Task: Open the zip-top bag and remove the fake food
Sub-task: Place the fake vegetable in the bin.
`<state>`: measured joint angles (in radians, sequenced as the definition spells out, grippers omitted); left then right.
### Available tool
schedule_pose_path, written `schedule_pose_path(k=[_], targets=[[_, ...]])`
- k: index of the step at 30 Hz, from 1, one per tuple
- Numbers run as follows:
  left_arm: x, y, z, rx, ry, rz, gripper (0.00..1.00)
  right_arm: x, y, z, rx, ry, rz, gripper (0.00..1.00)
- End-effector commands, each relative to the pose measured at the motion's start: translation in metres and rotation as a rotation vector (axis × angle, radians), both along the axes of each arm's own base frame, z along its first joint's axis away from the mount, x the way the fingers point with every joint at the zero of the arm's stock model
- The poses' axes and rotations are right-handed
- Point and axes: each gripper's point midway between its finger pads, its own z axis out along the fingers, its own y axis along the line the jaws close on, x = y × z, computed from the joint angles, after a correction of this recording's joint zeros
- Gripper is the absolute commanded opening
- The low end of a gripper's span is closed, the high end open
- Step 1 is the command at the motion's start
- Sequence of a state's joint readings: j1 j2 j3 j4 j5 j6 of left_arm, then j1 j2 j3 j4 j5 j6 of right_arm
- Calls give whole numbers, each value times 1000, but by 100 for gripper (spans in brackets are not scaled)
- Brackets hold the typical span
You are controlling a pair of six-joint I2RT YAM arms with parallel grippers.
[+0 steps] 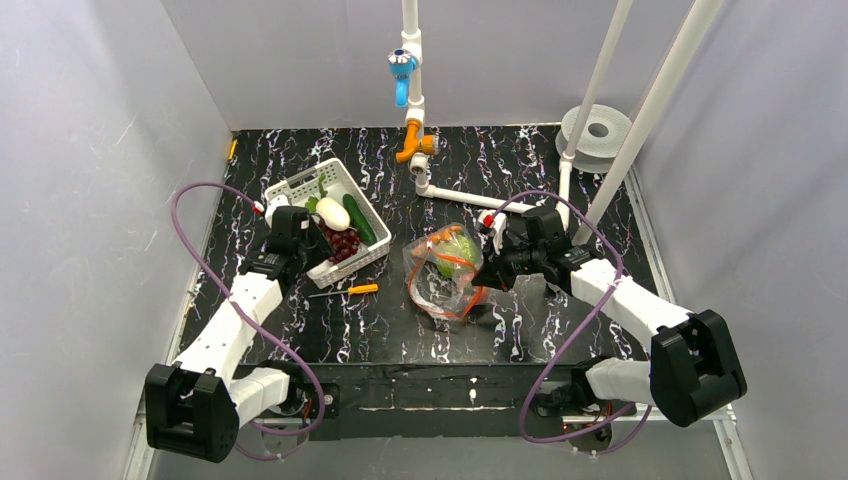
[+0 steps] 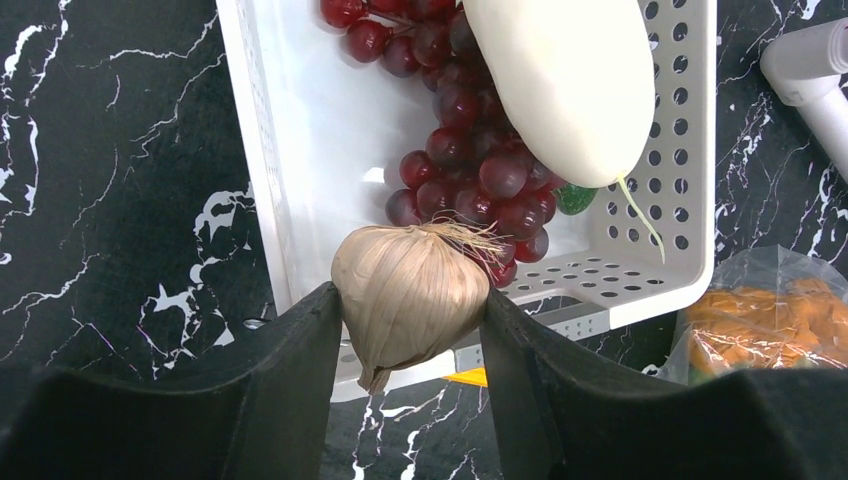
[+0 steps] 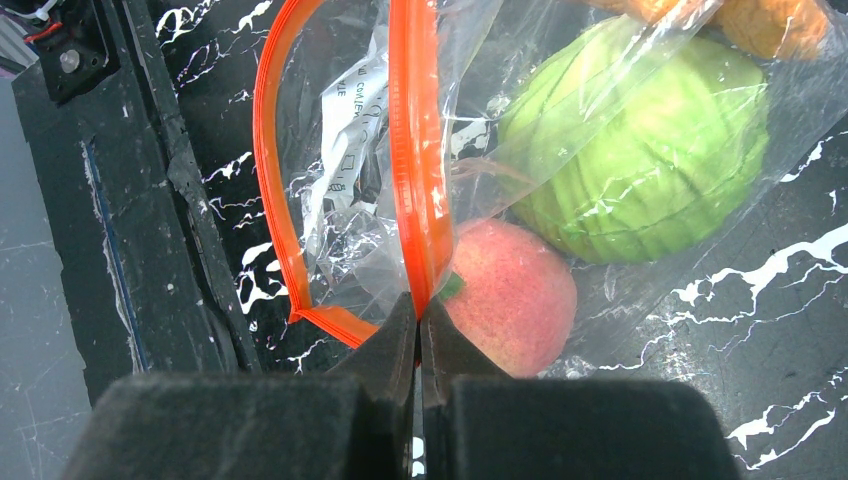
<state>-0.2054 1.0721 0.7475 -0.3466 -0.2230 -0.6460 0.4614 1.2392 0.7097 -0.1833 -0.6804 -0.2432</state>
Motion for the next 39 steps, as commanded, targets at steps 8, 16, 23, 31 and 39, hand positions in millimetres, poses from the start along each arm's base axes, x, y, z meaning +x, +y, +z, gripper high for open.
schedule_pose_path(k=[8,16,23,31,39], targets=[[4,5,12,21,-15,6,80,1,3,3,1,-15,19,1],[-1,-20,26,-65,-42,-138,98,-1,1,10,6,-43,33,1],[-24,-53,55,-203,-163,-320,98,-8,-1,14,-3,-61,98,1],[-50,-67,74,-278,-242,-416,98,-12,-7,19,-16,-78,147,1],[-63,-84,75,-376,-263,-482,98,-10,-25,28,33,-60,145,1]])
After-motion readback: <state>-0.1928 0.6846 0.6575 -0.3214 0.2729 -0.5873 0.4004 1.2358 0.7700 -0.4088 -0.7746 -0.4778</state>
